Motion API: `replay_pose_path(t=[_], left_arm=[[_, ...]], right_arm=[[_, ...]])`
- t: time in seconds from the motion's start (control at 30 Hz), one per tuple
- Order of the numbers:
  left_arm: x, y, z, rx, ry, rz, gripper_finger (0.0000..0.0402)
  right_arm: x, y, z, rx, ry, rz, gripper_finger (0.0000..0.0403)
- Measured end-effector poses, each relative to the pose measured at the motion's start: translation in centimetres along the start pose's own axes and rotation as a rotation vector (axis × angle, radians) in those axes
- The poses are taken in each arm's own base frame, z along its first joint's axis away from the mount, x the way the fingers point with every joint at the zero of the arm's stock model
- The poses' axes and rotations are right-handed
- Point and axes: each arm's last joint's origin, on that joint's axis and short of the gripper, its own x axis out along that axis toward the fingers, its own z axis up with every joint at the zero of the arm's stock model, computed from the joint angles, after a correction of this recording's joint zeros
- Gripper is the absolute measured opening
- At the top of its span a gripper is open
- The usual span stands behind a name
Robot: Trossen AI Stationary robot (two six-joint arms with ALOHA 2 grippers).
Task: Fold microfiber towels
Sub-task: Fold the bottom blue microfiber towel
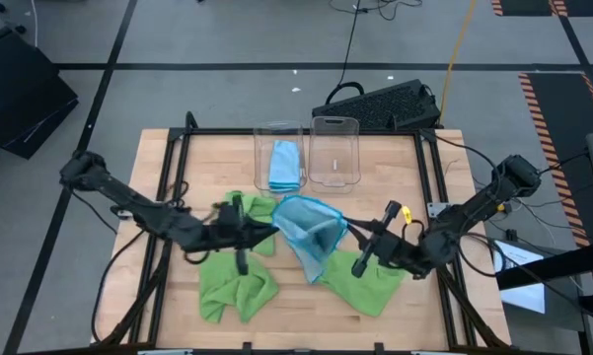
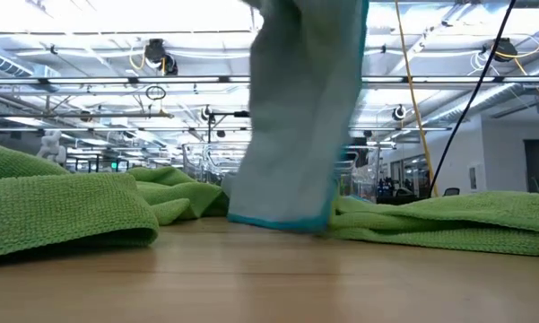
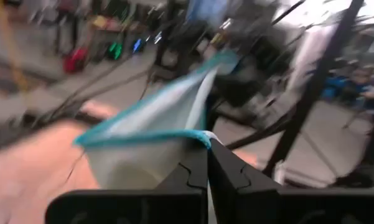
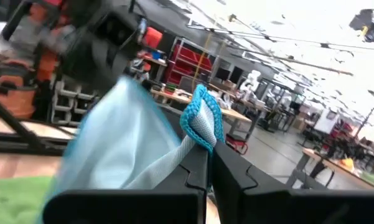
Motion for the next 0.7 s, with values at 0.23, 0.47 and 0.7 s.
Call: replay_pose_path(t=[0.23, 0.47, 0.7], left_arm=[[-2.7, -2.0, 3.0, 0.041, -0.094, -0.111, 0.0001], [-1.7, -3.5, -0.2, 0.047, 0.009, -0.137, 0.0001], [0.2, -4.4, -3.7, -0.002, 0.086, -0.115, 0.0]], right_arm=[[-1.3, 0.3, 1.8, 0.036, -0.036, 0.052, 0.0004], [-0.9, 3.1, 0.0, 0.083, -0.012, 0.098, 0.0004], [-0.6, 5.8, -1.9, 0.137, 0.009, 0.151, 0.0004]])
